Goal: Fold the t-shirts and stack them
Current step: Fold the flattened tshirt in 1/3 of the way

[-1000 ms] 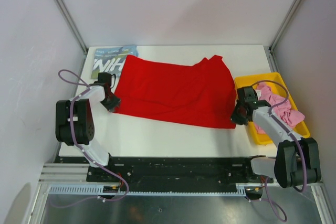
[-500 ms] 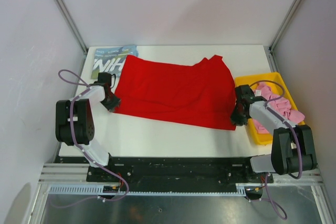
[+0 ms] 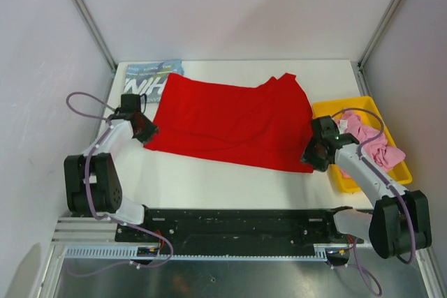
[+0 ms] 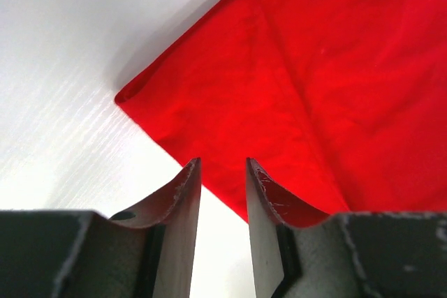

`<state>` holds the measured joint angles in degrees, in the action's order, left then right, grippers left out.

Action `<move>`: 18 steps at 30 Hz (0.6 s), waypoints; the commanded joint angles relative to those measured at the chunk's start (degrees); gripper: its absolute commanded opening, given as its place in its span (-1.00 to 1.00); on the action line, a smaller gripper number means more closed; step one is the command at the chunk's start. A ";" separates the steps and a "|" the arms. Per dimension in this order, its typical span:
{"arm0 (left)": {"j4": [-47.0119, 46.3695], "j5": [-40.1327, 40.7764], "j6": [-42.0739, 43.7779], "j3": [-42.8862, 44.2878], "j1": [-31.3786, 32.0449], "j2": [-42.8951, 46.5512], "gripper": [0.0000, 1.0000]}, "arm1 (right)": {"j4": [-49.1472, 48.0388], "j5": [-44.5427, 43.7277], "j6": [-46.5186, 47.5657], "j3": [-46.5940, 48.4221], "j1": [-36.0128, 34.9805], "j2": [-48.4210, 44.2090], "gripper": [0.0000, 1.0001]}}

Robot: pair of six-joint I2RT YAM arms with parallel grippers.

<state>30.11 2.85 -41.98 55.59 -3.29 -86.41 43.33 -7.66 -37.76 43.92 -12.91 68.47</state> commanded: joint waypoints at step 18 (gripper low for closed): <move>-0.27 -6.54 4.51 -8.39 -9.84 7.23 -0.24 | -9.95 3.59 -7.58 -9.91 6.08 -5.72 0.02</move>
<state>30.57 -1.87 -38.87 47.92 -12.49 -80.34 35.48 -5.06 -44.01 34.06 -6.52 66.63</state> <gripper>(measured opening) 0.376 0.508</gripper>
